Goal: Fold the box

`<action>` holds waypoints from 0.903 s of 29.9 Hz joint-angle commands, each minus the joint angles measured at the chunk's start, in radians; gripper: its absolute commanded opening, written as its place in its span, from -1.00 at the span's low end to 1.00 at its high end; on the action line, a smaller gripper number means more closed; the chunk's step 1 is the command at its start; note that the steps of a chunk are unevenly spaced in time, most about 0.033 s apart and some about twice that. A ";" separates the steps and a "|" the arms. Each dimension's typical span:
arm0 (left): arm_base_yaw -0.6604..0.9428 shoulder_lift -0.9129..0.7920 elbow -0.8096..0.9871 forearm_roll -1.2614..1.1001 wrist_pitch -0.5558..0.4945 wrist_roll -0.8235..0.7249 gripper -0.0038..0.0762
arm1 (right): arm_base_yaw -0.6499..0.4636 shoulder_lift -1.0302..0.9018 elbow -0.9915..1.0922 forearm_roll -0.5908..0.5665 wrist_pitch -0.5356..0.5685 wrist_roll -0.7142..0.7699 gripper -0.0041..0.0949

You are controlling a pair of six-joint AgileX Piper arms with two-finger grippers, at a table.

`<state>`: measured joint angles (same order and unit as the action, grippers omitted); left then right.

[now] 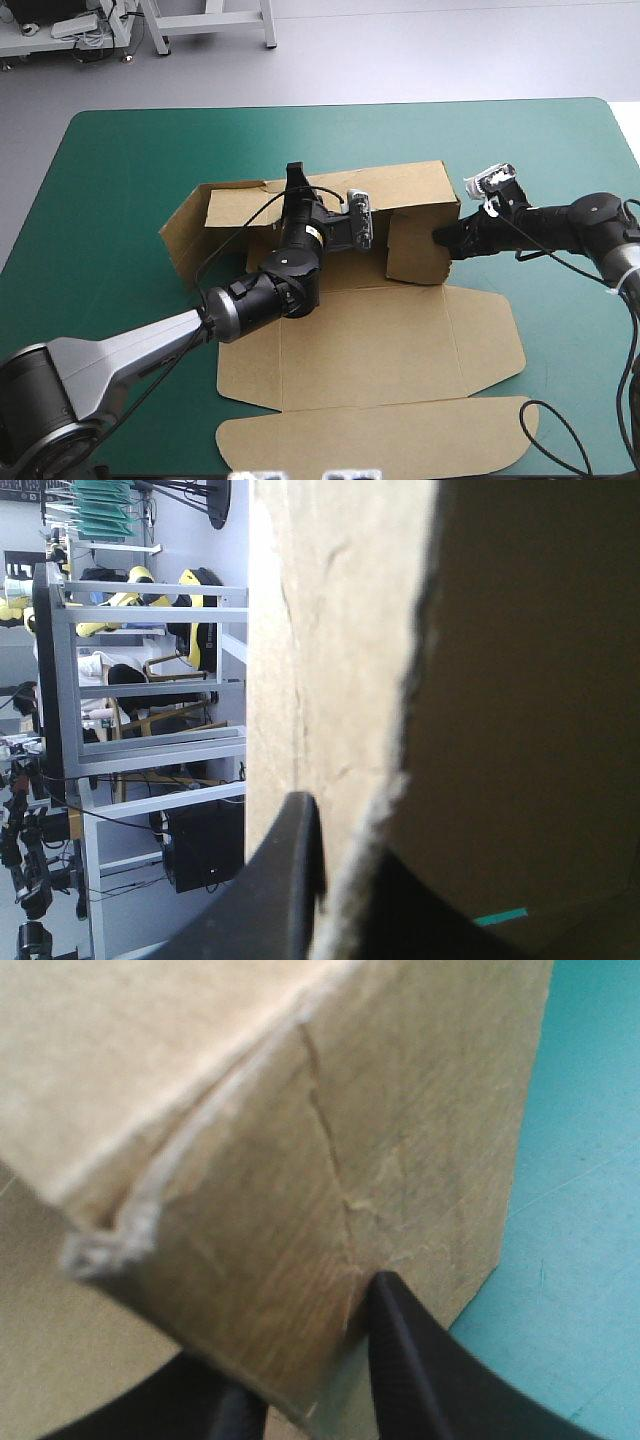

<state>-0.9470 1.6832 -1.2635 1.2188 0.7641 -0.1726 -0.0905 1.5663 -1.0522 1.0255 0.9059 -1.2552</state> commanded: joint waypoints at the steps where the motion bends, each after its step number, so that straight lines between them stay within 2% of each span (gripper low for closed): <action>1: -0.007 -0.019 -0.011 -0.069 -0.060 -0.021 -0.93 | -0.006 -0.003 -0.024 0.042 -0.077 -0.019 -0.89; 2: -0.007 -0.019 -0.011 -0.069 -0.071 -0.021 -0.93 | -0.006 0.000 -0.024 0.046 -0.082 -0.019 -0.94; 7: -0.007 -0.019 -0.011 -0.067 -0.108 -0.021 -0.93 | -0.006 0.002 -0.024 0.049 -0.091 -0.029 -0.92; 21: -0.007 -0.019 -0.011 0.022 -0.089 -0.021 -0.89 | -0.006 0.002 -0.024 0.025 -0.092 -0.042 -0.92; 24: -0.007 -0.019 -0.011 0.031 -0.085 -0.021 -0.76 | -0.006 0.002 -0.024 0.019 -0.088 -0.042 -0.92; 27: -0.007 -0.019 -0.011 0.061 -0.085 -0.021 -0.47 | -0.006 0.002 -0.024 0.019 -0.088 -0.042 -0.92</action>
<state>-0.9421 1.6863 -1.2614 1.2630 0.7438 -0.1797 -0.0923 1.5790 -1.0593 1.0442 0.8485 -1.2893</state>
